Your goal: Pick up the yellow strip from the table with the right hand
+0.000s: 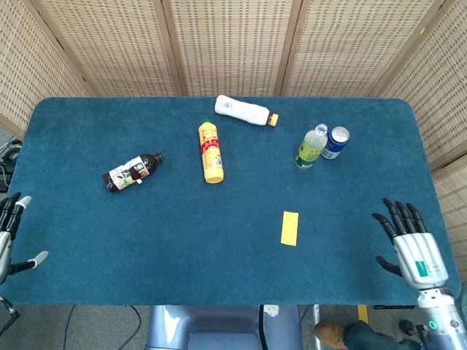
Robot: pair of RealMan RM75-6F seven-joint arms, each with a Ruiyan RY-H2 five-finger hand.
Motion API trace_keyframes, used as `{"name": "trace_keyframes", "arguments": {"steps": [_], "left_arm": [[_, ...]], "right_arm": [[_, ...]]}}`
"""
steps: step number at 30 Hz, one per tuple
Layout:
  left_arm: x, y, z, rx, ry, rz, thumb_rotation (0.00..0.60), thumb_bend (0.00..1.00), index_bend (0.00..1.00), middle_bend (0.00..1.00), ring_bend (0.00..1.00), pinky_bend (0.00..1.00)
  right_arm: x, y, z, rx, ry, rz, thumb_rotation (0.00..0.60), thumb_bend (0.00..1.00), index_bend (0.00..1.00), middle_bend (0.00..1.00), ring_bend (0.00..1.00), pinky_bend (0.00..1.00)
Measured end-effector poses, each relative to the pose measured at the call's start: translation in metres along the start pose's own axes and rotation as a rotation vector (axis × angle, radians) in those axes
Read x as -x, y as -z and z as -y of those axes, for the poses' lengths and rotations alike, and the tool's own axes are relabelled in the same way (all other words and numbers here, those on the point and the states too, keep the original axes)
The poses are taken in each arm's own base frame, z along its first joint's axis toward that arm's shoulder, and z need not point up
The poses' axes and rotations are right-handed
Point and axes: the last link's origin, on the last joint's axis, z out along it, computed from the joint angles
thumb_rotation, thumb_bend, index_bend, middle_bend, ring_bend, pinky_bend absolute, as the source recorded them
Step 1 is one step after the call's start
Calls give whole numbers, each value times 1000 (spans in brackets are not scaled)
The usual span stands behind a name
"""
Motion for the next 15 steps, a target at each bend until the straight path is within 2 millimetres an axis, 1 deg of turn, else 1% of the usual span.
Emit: {"name": "trace_keyframes", "arguments": {"steps": [3, 7, 11, 13, 15], "left_arm": [[1, -3, 1, -10, -1, 5, 600, 0, 0, 0, 0, 0], [2, -7, 3, -27, -6, 13, 600, 0, 0, 0, 0, 0], [4, -11, 5, -44, -7, 23, 600, 0, 0, 0, 0, 0], [5, -14, 6, -46, -9, 29, 600, 0, 0, 0, 0, 0], [7, -16, 6, -47, -11, 37, 600, 0, 0, 0, 0, 0]], "right_arm": [[-1, -27, 24, -96, -28, 43, 600, 0, 279, 0, 0, 0], [2, -69, 62, -208, -32, 110, 600, 0, 283, 0, 0, 0], [14, -99, 94, -235, -30, 178, 600, 0, 284, 0, 0, 0], [25, -114, 116, -238, -28, 211, 600, 0, 286, 0, 0, 0], [35, -122, 131, -237, -32, 234, 600, 0, 298, 0, 0, 0]]}}
